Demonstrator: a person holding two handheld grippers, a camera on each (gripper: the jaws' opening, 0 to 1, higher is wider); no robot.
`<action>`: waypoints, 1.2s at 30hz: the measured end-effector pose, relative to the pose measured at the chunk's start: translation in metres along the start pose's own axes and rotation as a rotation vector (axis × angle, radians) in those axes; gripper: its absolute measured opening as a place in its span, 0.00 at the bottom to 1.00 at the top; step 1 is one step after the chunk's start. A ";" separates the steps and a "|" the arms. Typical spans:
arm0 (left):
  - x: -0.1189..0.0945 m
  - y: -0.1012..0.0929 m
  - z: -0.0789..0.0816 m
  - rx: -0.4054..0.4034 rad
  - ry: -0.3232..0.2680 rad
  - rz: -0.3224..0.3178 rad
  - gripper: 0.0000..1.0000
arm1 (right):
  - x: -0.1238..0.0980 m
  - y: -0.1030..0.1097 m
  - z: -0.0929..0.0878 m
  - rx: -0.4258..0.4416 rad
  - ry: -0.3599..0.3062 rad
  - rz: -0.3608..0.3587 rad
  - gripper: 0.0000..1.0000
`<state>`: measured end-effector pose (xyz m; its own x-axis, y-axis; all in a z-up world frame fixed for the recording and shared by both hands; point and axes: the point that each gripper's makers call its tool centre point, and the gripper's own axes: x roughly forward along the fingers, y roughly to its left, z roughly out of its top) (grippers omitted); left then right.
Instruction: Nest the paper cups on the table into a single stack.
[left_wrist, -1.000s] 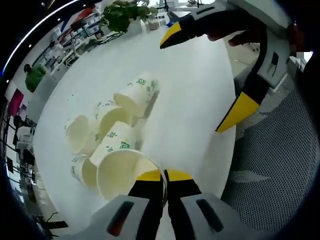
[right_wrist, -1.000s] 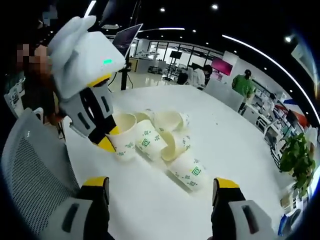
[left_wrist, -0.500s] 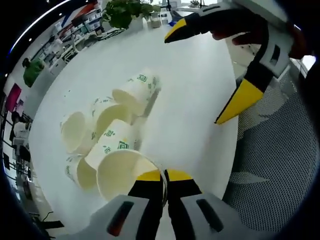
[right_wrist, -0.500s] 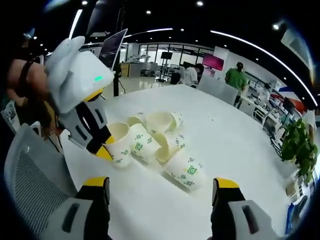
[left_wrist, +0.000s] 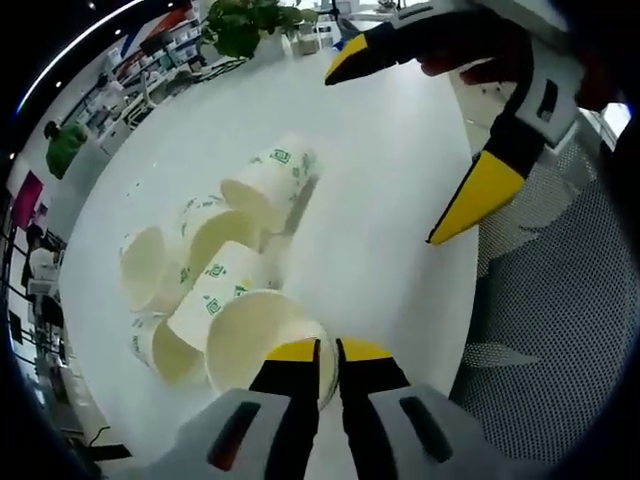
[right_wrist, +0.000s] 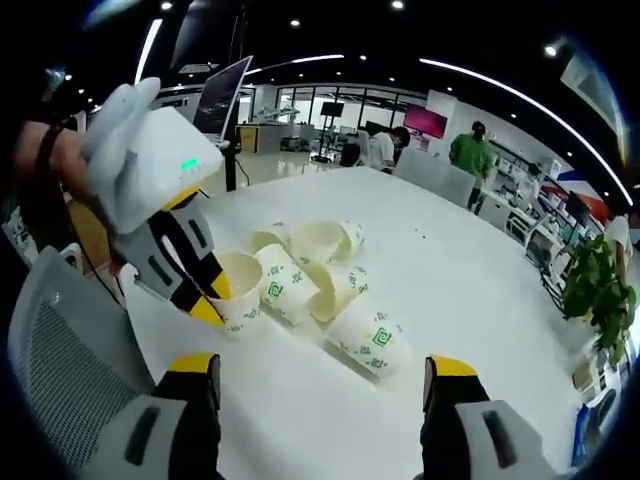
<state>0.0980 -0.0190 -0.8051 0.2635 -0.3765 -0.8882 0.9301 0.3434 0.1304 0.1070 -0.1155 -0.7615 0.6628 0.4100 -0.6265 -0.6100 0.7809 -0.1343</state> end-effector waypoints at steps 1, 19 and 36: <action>0.000 0.000 0.000 0.002 0.003 -0.002 0.05 | 0.000 0.000 0.000 0.000 0.001 0.001 0.84; -0.035 0.008 0.013 -0.108 -0.159 0.050 0.28 | 0.001 -0.009 0.004 -0.001 -0.017 -0.011 0.80; -0.075 0.054 0.003 -0.406 -0.441 0.201 0.44 | 0.011 -0.007 0.006 -0.008 -0.008 0.016 0.80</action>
<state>0.1291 0.0248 -0.7299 0.5840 -0.5605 -0.5872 0.7031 0.7108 0.0207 0.1219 -0.1136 -0.7629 0.6565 0.4264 -0.6223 -0.6240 0.7705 -0.1304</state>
